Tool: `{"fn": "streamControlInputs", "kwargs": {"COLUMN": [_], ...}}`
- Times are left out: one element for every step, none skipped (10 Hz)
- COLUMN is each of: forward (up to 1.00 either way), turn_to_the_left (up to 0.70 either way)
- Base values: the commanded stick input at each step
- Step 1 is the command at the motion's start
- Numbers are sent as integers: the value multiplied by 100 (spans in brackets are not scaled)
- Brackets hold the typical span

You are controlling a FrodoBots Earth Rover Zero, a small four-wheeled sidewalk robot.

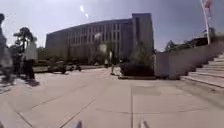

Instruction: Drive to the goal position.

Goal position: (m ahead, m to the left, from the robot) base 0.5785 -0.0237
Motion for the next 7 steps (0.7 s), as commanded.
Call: {"fn": "streamControlInputs", "kwargs": {"forward": [100,100,98,98,98,98,98], "turn_to_the_left": [0,2,0,0,1,1,0]}}
